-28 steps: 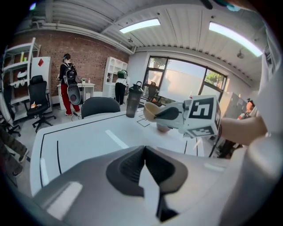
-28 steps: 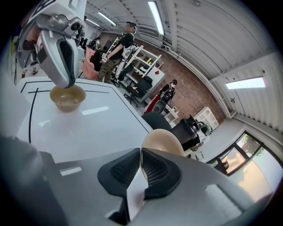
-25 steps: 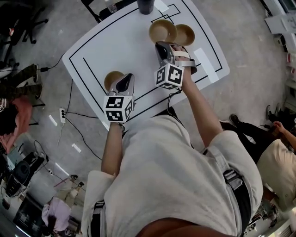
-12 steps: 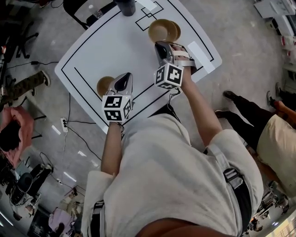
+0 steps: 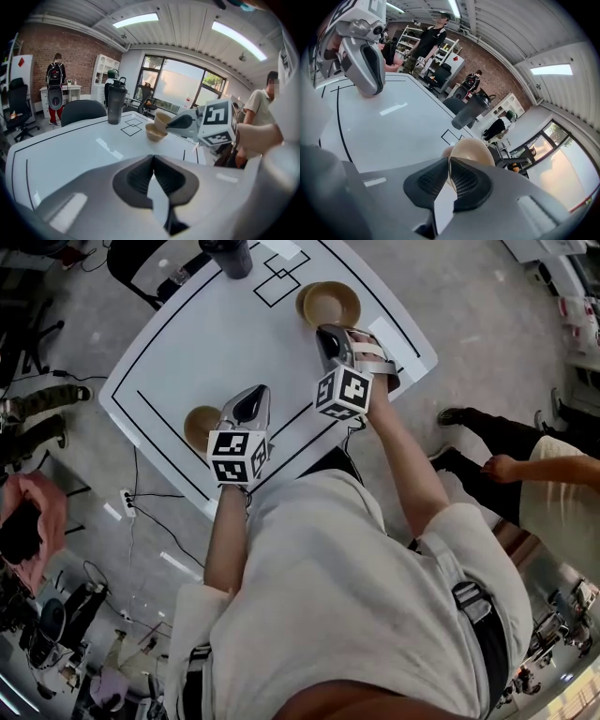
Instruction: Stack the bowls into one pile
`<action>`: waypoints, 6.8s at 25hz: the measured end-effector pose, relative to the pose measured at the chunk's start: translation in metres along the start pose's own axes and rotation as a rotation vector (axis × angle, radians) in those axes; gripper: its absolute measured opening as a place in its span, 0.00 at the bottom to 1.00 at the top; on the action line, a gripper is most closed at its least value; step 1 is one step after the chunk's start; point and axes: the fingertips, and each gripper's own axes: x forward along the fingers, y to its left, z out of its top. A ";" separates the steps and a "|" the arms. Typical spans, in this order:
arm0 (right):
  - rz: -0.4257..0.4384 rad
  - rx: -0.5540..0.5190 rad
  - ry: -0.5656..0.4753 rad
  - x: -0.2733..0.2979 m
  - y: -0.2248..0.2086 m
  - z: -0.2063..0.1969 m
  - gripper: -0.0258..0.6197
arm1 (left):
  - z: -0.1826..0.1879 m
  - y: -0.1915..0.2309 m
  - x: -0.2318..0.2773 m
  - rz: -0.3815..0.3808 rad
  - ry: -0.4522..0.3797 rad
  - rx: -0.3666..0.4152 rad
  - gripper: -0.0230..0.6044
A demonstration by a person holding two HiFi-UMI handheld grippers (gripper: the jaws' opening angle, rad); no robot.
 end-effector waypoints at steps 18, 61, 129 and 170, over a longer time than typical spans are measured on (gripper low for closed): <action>0.133 -0.007 0.009 0.031 0.007 -0.008 0.08 | 0.009 0.012 0.026 0.029 0.010 -0.027 0.04; 0.204 0.004 -0.198 0.027 0.040 0.062 0.08 | 0.004 0.038 -0.006 0.137 -0.011 -0.096 0.04; 0.263 0.454 -0.214 -0.141 0.171 0.197 0.04 | -0.151 0.160 -0.155 0.084 0.027 -0.633 0.07; 0.467 0.364 -0.438 -0.084 0.081 0.157 0.04 | -0.044 0.123 -0.160 0.351 -0.261 -0.773 0.08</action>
